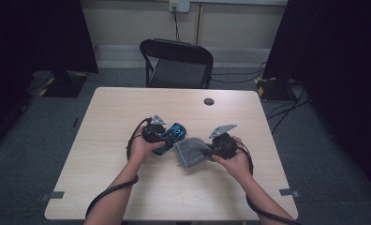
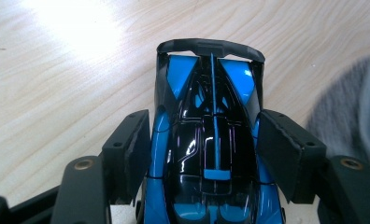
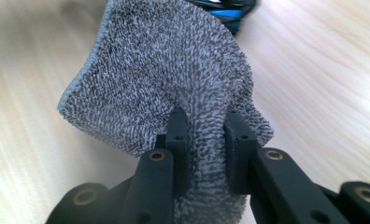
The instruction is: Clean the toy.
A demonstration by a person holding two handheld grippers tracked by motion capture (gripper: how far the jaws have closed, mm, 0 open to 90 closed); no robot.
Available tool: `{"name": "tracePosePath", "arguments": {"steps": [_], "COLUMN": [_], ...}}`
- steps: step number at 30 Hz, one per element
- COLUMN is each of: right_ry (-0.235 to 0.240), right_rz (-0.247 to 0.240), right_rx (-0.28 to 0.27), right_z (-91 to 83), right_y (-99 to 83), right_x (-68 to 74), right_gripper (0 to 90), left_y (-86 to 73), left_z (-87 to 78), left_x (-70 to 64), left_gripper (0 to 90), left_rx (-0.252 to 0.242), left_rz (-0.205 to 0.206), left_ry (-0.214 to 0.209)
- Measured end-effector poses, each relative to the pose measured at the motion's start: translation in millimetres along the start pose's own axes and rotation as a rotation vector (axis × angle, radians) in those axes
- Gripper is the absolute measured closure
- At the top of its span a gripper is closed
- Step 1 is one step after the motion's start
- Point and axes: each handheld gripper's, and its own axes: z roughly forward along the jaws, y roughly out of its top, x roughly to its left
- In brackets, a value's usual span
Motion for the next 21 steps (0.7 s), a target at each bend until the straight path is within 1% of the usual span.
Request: {"name": "tracePosePath", "arguments": {"steps": [1, 3, 6, 7, 8, 9, 10, 11, 12, 13, 14, 15, 17, 18, 19, 20, 21], "right_ry": [0.003, 0.016, 0.027, 0.032, 0.036, 0.039, 0.041, 0.048, 0.055, 0.059, 0.066, 0.074, 0.093, 0.101, 0.109, 0.118, 0.126], "right_rz": [-0.01, -0.016, -0.022, -0.023, -0.027, -0.035, -0.039, -0.04, -0.042, -0.047, -0.051, -0.056, -0.074, -0.083, -0.096, -0.107, -0.119], "right_rx": [0.009, 0.014, 0.018, 0.019, 0.022, 0.027, 0.028, 0.027, 0.027, 0.026, 0.024, 0.023, 0.017, 0.018, 0.019, 0.023, 0.025], "right_z": [2.3, 6.7, 11.1, 12.1, 13.4, 14.3, 14.9, 15.6, 16.3, 17.1, 18.1, 19.1, 21.4, 23.1, 25.1, 27.3, 29.7], "right_y": [1.3, 3.0, 4.8, 5.1, 5.2, 5.4, 5.5, 5.8, 6.2, 6.9, 7.7, 8.7, 11.1, 12.8, 14.6, 16.7, 19.1], "right_x": [2.9, 5.9, 8.4, 9.2, 10.1, 11.3, 12.3, 12.8, 13.6, 14.8, 16.1, 18.0, 22.3, 25.0, 27.4, 30.2, 32.8], "right_gripper": [74.9, 74.9, 74.7, 74.7, 74.8, 74.7, 74.7, 74.7, 74.7, 74.7, 74.7, 74.7, 74.7, 74.7, 74.7, 74.7, 74.7], "left_y": [0.5, 1.4, 2.7, 3.2, 4.1, 5.2, 6.4, 7.4, 8.0, 7.8, 7.6, 7.5, 5.7, 4.9, 4.7, 4.9, 4.8], "left_z": [0.0, 0.3, 0.0, -0.7, -1.3, -1.5, -1.2, -1.3, -1.0, -0.2, 0.4, 0.3, 1.0, 0.5, 0.4, -0.2, -0.4], "left_x": [-1.0, -3.0, -4.9, -5.6, -6.9, -8.1, -8.9, -8.5, -7.9, -7.9, -7.6, -7.1, -6.8, -6.7, -7.2, -6.8, -7.0], "left_gripper": [35.4, 35.0, 35.1, 36.2, 44.0, 44.9, 45.4, 45.2, 45.6, 45.8, 45.8, 45.7, 45.8, 45.8, 46.1, 46.4, 46.8], "left_rx": [0.0, 0.005, 0.004, 0.0, -0.003, 0.004, 0.011, 0.022, 0.024, 0.015, 0.008, 0.011, -0.006, -0.009, -0.01, -0.008, -0.008], "left_rz": [0.01, 0.019, 0.06, 0.054, 0.068, 0.103, 0.113, 0.111, 0.097, 0.084, 0.085, 0.097, 0.096, 0.098, 0.085, 0.082, 0.062], "left_ry": [0.011, 0.013, 0.025, 0.012, 0.007, 0.01, 0.011, 0.008, 0.004, 0.002, 0.0, 0.001, -0.002, 0.008, 0.006, 0.009, 0.001]}}
